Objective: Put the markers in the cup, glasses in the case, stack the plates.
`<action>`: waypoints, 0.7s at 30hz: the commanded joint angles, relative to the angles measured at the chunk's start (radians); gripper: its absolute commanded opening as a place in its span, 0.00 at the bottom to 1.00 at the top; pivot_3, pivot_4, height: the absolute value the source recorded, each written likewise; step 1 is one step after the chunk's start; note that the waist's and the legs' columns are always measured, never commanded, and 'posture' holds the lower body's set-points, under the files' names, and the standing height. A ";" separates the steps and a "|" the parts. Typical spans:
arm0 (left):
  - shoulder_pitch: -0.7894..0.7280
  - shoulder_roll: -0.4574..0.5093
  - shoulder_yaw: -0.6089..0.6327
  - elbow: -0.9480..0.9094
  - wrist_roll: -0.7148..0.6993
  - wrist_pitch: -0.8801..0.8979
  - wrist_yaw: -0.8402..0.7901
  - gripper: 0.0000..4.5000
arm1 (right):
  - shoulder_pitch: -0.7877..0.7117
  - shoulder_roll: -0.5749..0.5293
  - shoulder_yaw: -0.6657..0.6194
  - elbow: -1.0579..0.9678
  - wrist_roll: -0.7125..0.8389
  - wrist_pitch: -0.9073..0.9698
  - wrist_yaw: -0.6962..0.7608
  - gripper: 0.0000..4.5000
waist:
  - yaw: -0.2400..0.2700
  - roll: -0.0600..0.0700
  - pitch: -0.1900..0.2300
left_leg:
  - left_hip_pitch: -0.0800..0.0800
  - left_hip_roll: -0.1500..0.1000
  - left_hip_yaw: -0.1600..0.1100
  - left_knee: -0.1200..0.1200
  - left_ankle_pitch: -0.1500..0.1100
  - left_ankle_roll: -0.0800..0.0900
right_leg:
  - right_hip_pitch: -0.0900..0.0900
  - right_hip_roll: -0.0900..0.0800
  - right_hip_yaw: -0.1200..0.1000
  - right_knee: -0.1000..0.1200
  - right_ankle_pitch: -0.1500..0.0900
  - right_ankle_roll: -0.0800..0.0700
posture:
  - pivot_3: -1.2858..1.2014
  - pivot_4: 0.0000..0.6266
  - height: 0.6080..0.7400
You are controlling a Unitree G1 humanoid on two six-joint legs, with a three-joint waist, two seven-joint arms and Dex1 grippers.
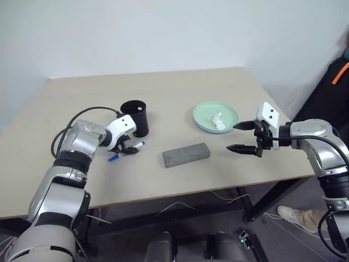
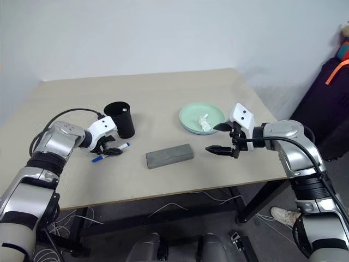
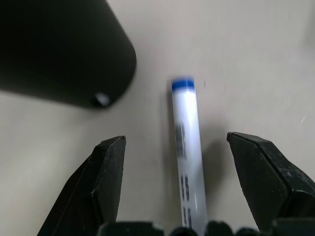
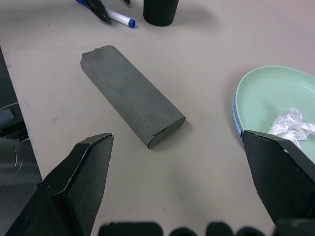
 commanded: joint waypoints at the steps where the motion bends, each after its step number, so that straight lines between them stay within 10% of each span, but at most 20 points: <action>1: -0.042 -0.008 -0.004 0.061 0.035 -0.060 0.014 0.77 | -0.017 -0.009 -0.025 -0.024 0.004 -0.008 -0.005 1.00 | 0.000 0.000 0.000 | 0.000 0.000 0.000 0.000 0.000 0.000 | 0.000 0.000 0.000 0.000 0.000 0.000 | 0.52 0.00 1.00; 5: -0.058 -0.022 -0.005 0.117 0.051 -0.086 0.019 0.63 | -0.011 -0.014 -0.031 -0.032 0.006 -0.003 -0.008 1.00 | 0.000 0.000 0.000 | 0.001 0.000 -0.001 0.001 0.000 0.000 | 0.000 0.000 -0.001 0.000 0.000 -0.001 | 0.52 0.00 1.00; 13: -0.082 -0.029 -0.001 0.165 0.074 -0.092 0.009 0.03 | -0.008 -0.017 -0.033 -0.038 0.007 0.003 -0.011 1.00 | 0.000 0.000 0.000 | 0.004 0.001 -0.001 0.001 0.000 0.000 | 0.001 0.000 -0.002 0.001 0.003 -0.004 | 0.52 0.00 1.00; 21: -0.088 -0.014 0.070 -0.031 -0.041 -0.056 -0.203 0.02 | -0.016 -0.011 -0.028 -0.029 0.004 -0.003 -0.012 1.00 | 0.001 0.000 0.000 | 0.003 0.001 -0.001 0.001 0.000 0.000 | -0.001 0.000 -0.002 0.000 0.003 -0.004 | 0.52 0.00 1.00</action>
